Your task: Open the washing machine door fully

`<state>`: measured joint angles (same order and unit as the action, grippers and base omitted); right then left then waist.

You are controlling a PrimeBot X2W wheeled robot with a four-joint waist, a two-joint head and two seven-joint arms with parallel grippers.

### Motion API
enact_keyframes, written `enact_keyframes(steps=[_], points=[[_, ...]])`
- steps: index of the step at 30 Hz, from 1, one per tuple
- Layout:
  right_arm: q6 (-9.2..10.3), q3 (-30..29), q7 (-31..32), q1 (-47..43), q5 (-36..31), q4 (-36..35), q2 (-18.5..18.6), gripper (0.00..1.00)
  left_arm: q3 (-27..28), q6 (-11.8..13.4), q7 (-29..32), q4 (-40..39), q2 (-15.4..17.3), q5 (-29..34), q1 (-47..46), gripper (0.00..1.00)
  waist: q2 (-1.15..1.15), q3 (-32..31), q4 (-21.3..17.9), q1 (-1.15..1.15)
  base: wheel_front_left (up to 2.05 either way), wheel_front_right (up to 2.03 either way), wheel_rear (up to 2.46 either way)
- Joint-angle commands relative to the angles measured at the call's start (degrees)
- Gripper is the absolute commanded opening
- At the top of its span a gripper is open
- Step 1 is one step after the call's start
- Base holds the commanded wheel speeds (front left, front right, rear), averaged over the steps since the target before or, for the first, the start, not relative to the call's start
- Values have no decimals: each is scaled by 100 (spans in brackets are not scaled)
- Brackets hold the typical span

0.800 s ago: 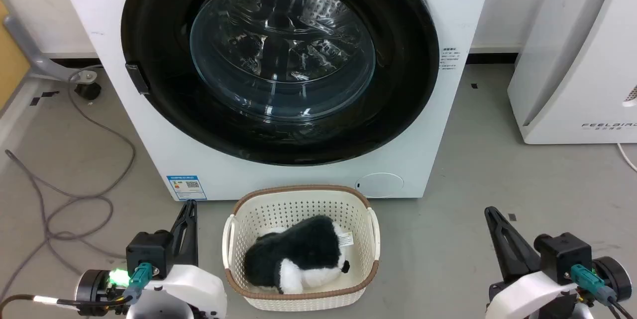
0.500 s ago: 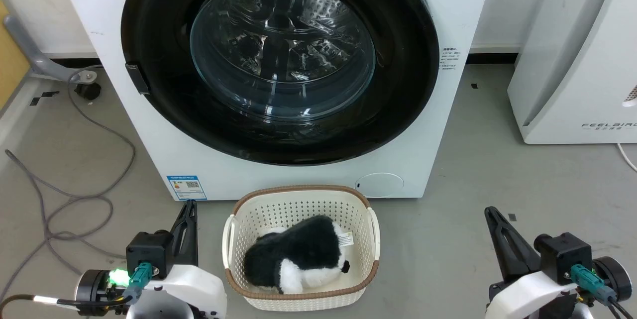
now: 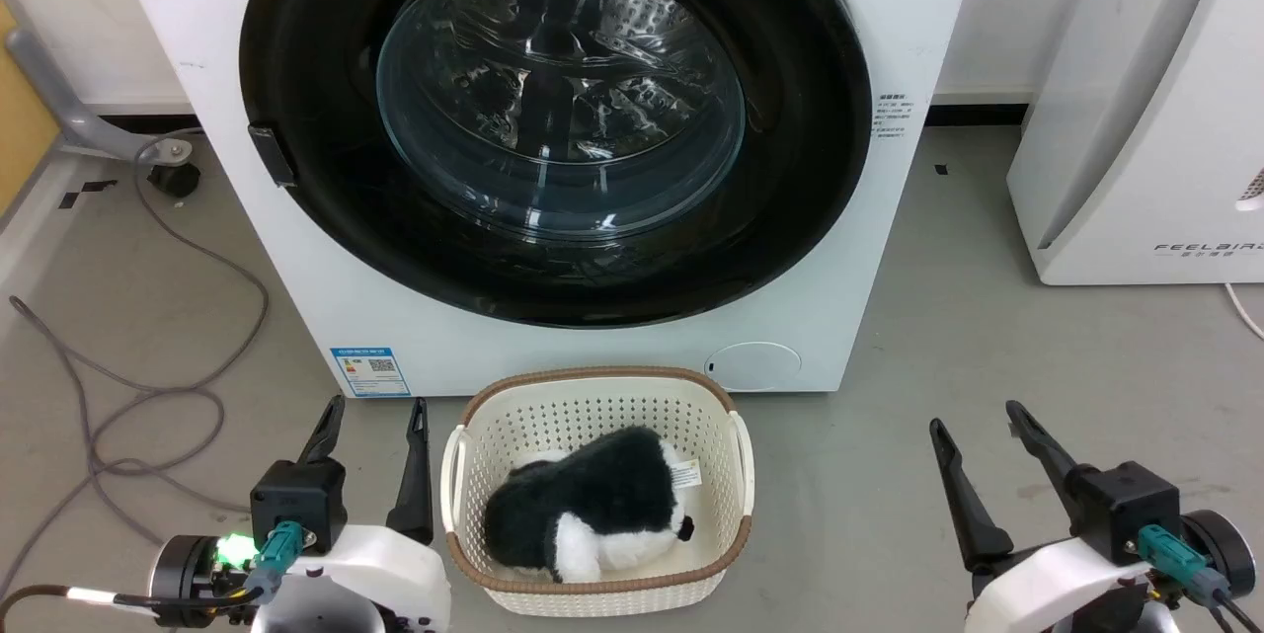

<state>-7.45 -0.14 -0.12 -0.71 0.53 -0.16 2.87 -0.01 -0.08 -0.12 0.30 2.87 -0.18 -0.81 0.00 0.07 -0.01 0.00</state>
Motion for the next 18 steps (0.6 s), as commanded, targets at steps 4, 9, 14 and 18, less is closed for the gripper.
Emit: enact_keyframes(steps=[4, 9, 14, 18], points=[[0, -39, -93, 8, 169, -53, 0, 100, -32, 90, -92, -7, 0, -38, -24, 100, 0, 9, 0, 0, 0, 0, 0], [0, -52, -153, 19, 364, -120, 0, 100, -51, 148, -152, -19, 0, -60, -38, 100, 0, 20, 1, 0, 0, 0, 0], [-1, -42, -225, 47, 570, -177, 0, 0, -73, 219, -224, -32, 0, -86, -56, 100, 0, 35, 3, 0, 0, 0, 0], [-1, -53, -261, 75, 780, -183, 0, 0, -83, 255, -260, -38, 0, -100, -68, 100, 0, 47, 7, 0, 0, 0, 0]])
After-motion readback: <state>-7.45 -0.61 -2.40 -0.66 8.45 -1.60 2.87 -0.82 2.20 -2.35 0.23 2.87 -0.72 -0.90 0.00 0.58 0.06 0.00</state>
